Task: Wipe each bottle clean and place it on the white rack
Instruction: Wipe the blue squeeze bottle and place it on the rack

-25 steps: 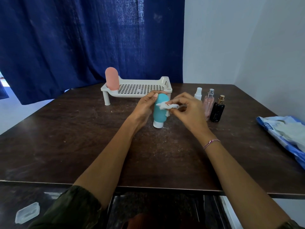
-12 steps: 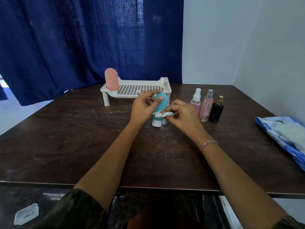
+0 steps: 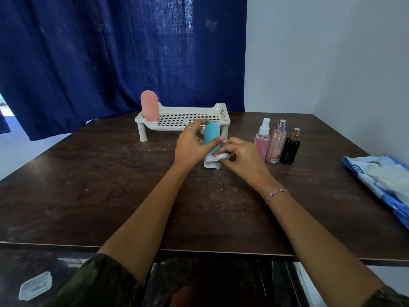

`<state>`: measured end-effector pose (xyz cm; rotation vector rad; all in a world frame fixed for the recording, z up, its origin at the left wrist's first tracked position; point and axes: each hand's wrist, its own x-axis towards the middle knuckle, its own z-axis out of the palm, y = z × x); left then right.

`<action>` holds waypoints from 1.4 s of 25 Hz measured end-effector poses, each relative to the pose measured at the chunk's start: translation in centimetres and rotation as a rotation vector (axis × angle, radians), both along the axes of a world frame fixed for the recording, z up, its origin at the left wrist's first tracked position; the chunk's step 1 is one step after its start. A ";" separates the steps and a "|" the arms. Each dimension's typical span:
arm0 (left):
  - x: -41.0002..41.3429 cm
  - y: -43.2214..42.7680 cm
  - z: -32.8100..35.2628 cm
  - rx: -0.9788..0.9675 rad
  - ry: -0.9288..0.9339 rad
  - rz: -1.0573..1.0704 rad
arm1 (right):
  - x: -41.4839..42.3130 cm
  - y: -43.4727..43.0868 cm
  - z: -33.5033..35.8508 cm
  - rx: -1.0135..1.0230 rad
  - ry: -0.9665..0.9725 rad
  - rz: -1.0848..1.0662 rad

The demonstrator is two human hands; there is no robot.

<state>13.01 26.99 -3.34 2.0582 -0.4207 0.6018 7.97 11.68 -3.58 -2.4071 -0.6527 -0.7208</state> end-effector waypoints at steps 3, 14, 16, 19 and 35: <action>0.0 0.0 -0.1 -0.053 0.044 0.027 | -0.2 0.1 0.0 -0.075 0.049 0.016; -0.1 -0.2 0.6 -0.687 0.513 -0.305 | 0.2 -0.6 0.1 0.395 0.081 -0.167; -0.2 -0.4 0.6 -0.716 0.548 -0.359 | 0.0 -0.4 0.2 0.434 0.070 -0.139; -0.2 -0.5 0.6 -0.750 0.582 -0.411 | -0.1 -0.2 0.3 0.451 0.041 -0.114; 0.3 0.3 0.5 -0.843 0.543 -0.508 | 0.0 -0.6 0.3 0.208 0.049 0.076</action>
